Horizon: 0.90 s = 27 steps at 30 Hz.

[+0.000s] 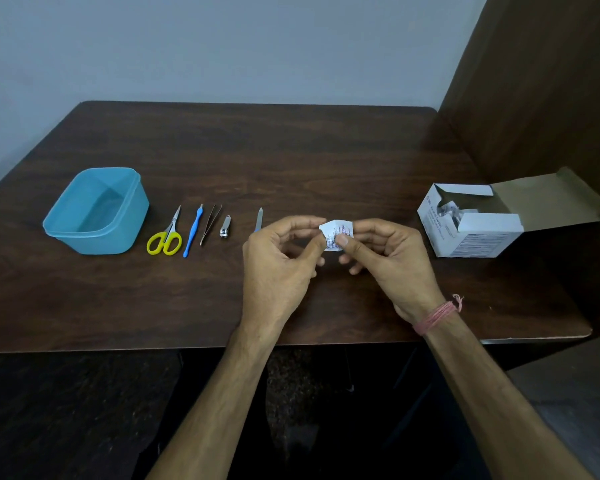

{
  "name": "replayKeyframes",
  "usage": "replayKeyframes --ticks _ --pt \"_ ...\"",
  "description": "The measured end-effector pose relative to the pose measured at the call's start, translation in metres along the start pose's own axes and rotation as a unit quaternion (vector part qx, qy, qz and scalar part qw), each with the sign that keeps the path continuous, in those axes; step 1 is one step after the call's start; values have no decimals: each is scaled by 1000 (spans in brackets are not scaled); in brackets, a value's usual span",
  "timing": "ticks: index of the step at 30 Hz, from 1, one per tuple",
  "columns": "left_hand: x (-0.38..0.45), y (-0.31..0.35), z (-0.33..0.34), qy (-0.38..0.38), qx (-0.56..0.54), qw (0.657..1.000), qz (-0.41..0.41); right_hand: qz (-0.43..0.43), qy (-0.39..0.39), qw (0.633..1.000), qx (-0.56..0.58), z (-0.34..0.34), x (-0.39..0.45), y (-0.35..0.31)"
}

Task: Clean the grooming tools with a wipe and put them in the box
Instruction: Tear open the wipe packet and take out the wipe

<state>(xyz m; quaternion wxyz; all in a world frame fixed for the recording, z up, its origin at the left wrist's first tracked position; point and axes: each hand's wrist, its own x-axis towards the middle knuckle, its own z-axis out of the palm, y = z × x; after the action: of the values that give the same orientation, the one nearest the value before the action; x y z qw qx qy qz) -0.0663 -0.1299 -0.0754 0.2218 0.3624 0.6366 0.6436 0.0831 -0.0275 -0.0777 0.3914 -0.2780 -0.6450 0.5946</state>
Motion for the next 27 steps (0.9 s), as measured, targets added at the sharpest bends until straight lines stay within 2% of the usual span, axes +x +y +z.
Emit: replayKeyframes --ticks 10,15,27 --pt "1 -1 1 -16 15 1000 13 15 -8 1000 -9 -1 0 -1" --pt "-1 10 -4 -29 -38 999 -15 17 -10 1000 -10 -1 0 -3" --pt "1 5 -1 -16 -27 998 -50 24 30 999 -20 3 -1 -2"
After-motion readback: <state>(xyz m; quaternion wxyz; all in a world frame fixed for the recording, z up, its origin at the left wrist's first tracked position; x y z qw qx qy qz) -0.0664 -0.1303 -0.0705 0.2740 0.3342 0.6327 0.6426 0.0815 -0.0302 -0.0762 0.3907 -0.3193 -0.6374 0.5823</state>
